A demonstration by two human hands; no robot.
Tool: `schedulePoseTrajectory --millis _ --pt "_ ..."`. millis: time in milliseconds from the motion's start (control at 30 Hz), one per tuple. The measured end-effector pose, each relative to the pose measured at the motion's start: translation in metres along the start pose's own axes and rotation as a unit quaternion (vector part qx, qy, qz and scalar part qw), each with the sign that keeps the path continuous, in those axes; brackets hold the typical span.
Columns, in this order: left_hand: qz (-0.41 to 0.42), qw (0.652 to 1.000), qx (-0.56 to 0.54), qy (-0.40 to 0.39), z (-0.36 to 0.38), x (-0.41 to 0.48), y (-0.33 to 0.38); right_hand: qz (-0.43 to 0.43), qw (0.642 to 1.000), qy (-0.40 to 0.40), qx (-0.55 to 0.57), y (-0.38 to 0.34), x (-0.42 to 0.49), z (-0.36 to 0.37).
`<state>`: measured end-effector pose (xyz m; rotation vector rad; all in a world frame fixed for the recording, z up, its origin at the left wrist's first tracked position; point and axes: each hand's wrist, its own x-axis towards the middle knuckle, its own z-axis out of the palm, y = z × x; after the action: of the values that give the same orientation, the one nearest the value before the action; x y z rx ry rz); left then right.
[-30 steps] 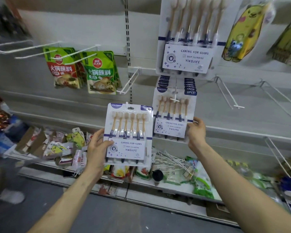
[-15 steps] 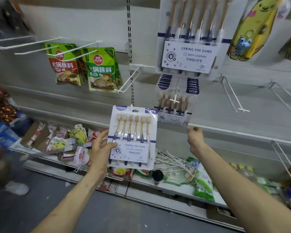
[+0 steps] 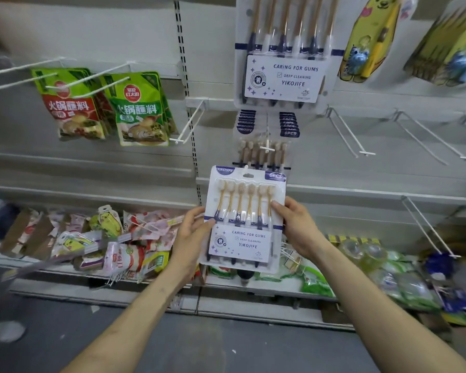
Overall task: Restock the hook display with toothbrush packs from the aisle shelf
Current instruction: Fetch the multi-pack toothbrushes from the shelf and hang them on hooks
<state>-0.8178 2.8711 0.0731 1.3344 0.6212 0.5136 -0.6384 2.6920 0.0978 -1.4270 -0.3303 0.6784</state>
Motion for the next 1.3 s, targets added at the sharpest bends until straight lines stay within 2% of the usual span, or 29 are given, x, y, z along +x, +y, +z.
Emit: schedulePoseTrajectory --millis 267,500,800,1300 --pt "0.011 0.999 0.03 -0.001 0.014 0.022 0.023 -0.083 0.993 0.082 -0.002 -0.01 0.002 -0.013" --pt "0.016 0.999 0.034 0.006 0.026 0.042 0.04 -0.114 0.99 0.084 0.015 -0.02 0.02 -0.016" --pt "0.023 0.997 0.068 0.011 0.043 0.077 0.035 -0.095 0.991 0.089 -0.006 -0.024 0.054 -0.035" --pt "0.004 0.989 0.137 0.057 0.079 0.16 0.043 -0.061 0.977 0.163 -0.123 -0.037 0.114 -0.043"
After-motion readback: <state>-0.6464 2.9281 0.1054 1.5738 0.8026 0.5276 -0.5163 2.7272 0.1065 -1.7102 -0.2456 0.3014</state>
